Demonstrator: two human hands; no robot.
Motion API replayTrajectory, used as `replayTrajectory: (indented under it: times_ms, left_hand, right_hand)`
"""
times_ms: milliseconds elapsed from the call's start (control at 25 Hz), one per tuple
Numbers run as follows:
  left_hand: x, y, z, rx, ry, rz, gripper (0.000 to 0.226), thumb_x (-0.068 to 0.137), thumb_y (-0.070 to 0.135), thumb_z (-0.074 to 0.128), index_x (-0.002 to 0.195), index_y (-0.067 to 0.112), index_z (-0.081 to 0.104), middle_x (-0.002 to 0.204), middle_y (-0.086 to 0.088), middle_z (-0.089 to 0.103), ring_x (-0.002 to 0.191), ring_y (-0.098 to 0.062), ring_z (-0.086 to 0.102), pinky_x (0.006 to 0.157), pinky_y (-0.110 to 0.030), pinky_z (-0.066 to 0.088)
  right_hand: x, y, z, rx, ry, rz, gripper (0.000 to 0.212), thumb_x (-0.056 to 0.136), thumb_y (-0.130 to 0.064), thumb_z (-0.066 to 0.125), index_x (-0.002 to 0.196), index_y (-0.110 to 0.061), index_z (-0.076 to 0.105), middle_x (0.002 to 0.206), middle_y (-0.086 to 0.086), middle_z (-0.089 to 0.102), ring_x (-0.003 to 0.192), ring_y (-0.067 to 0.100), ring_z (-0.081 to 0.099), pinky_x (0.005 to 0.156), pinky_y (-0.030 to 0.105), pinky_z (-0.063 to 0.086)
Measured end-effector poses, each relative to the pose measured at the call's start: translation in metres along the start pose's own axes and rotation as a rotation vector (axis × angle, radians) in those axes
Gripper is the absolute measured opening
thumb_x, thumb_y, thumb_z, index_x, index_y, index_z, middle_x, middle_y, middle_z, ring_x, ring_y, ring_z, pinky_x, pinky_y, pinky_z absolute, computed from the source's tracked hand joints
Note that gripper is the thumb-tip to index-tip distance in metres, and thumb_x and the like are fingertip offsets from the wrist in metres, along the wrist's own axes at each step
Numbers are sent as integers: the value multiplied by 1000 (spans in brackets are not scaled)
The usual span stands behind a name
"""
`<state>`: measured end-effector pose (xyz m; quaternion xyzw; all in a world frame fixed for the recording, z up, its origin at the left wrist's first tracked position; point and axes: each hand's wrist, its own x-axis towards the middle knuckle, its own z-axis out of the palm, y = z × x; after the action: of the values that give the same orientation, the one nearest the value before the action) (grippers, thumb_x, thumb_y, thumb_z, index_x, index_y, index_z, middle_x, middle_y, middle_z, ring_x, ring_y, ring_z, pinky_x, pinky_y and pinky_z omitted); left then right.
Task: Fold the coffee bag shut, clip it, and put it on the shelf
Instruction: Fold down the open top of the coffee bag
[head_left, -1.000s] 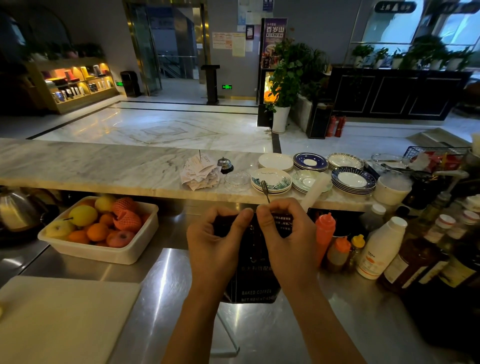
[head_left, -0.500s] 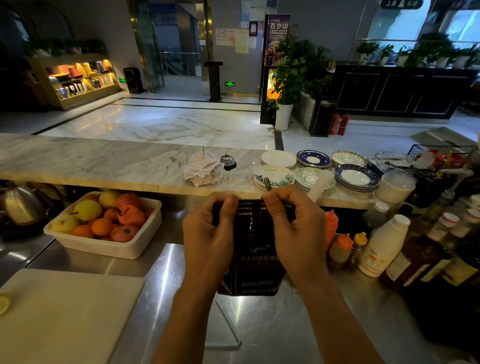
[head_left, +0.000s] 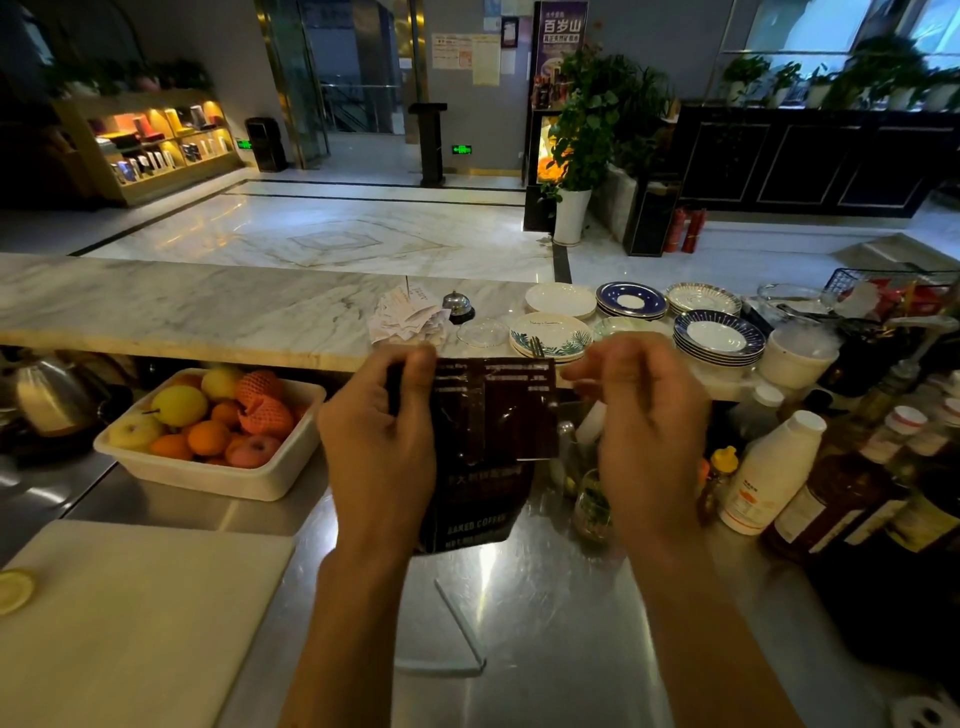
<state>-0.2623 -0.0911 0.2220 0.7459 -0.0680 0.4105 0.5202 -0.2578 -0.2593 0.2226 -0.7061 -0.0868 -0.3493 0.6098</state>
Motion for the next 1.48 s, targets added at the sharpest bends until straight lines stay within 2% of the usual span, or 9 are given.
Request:
replayTrajectory:
  times_ms: [120,280,440,560,680,800,960,1280,1480]
  left_hand:
    - [-9,4,12,-20,-24,-6,17,99,9,56,86,18,63,71,19,60,67,13,61,57,-2,43]
    - [-13,-3,11,-17,-24,-22,17,98,13,56,84,18,63,65,18,61,65,12,60,56,-2,42]
    - [-14,-4,11,-174,-71,-31,7,91,26,62,90,23,68,78,26,70,74,7,68,62,-5,48]
    - [-15,-8,6,-422,-273,-119,14,87,22,71,101,26,69,93,15,78,84,-5,75,66,-14,57]
    - [-21,-11,7,-374,-394,-87,15,91,17,63,100,26,71,88,18,79,81,-2,76,66,-14,57]
    - [-20,-13,6,-302,-287,-50,13,91,17,64,95,27,71,82,22,78,73,1,75,62,-13,55]
    - [-16,-18,-1,-305,-214,-73,12,86,20,62,93,23,72,82,19,78,73,-2,75,61,-14,56]
    - [-19,-33,-8,-525,-518,-271,27,83,13,67,109,19,70,101,5,80,93,-14,76,73,-20,58]
    - [-23,-43,-6,-556,-433,-258,28,80,6,69,103,22,74,96,6,81,88,-15,78,70,-21,59]
  right_hand:
    - [-8,1,16,26,-203,48,27,98,-42,45,100,-22,63,87,-12,69,84,3,67,66,16,55]
    - [-13,9,11,45,-303,60,26,92,-39,50,82,-18,62,71,-10,65,69,-2,65,57,8,46]
    - [-17,9,11,-23,-149,14,25,90,-36,52,75,-18,60,62,-8,60,60,2,57,54,10,43]
    - [-11,8,4,0,8,2,26,92,-35,53,76,-18,63,66,-5,65,64,4,60,55,16,48]
    - [-10,8,0,-7,62,31,28,93,-36,53,74,-17,63,71,-5,65,62,4,60,54,23,50]
    - [-11,9,-1,118,-41,72,21,94,-36,52,82,-25,66,77,-11,71,71,3,68,61,21,54]
    - [-13,13,-11,234,-393,150,14,87,-36,59,98,-32,67,96,-9,77,90,8,73,71,21,58]
    - [-20,21,-12,87,-219,70,11,83,-32,63,91,-31,70,87,-10,78,80,7,74,66,26,60]
    - [-26,27,-10,153,-336,145,14,83,-27,64,93,-33,70,91,-8,78,86,10,74,69,25,60]
